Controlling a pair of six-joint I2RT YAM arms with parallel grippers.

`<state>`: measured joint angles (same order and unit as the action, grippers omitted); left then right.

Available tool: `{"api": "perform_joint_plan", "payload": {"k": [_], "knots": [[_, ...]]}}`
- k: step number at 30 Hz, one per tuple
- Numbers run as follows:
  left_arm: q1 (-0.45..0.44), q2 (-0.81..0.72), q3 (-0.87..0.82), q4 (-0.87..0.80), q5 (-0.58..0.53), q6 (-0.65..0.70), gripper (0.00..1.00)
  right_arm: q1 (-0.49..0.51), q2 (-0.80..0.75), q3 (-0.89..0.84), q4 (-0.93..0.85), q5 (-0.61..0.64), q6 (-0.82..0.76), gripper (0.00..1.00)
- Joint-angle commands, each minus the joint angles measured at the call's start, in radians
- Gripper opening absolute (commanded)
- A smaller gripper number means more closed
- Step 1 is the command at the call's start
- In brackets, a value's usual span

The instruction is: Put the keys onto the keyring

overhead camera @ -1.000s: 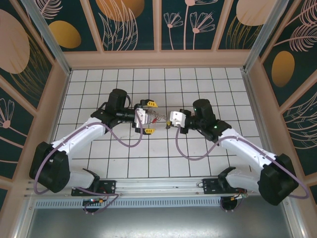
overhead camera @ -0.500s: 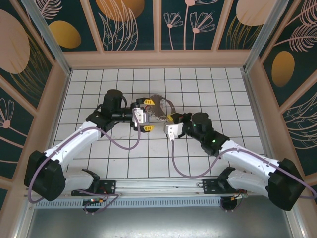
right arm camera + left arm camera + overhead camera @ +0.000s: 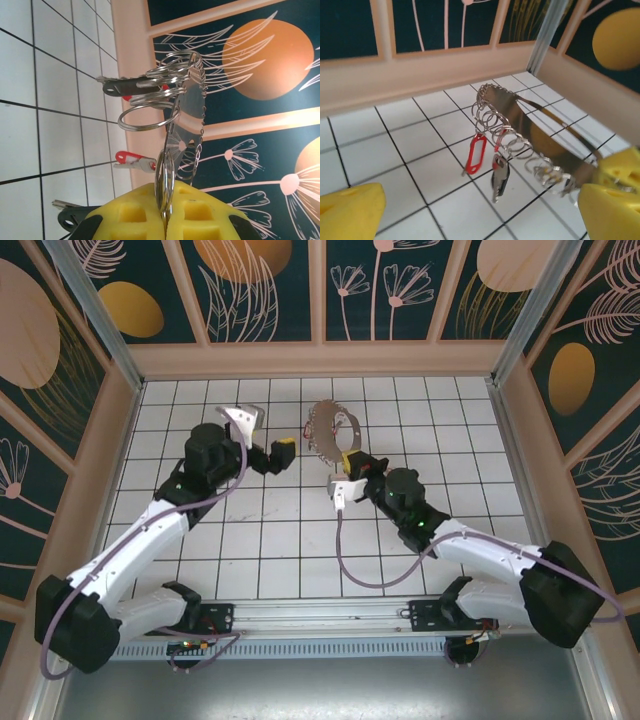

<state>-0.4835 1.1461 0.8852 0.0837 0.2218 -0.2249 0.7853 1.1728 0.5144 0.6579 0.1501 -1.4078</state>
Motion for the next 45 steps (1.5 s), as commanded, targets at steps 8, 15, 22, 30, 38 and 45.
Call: {"api": "perform_joint_plan", "payload": {"k": [8,15,22,30,38,45], "knots": [[0.152,0.260,0.136,0.226,0.531,-0.675,0.86,-0.003,0.084,-0.022,0.258,0.094,-0.177,0.00],[0.152,0.355,0.190,0.228,0.589,-0.731,0.81,0.006,0.069,-0.023,0.206,0.091,-0.242,0.00],[0.139,0.400,0.168,0.350,0.719,-0.826,0.74,0.005,0.073,-0.010,0.200,0.097,-0.266,0.00],[0.078,0.436,0.173,0.309,0.733,-0.817,0.62,0.005,0.103,0.011,0.248,0.102,-0.231,0.00],[0.058,0.451,0.215,0.190,0.698,-0.750,0.59,0.004,0.115,0.033,0.249,0.111,-0.210,0.00],[0.057,0.418,0.192,0.084,0.551,-0.782,0.66,-0.025,0.111,0.051,0.231,0.135,-0.105,0.00]]}}
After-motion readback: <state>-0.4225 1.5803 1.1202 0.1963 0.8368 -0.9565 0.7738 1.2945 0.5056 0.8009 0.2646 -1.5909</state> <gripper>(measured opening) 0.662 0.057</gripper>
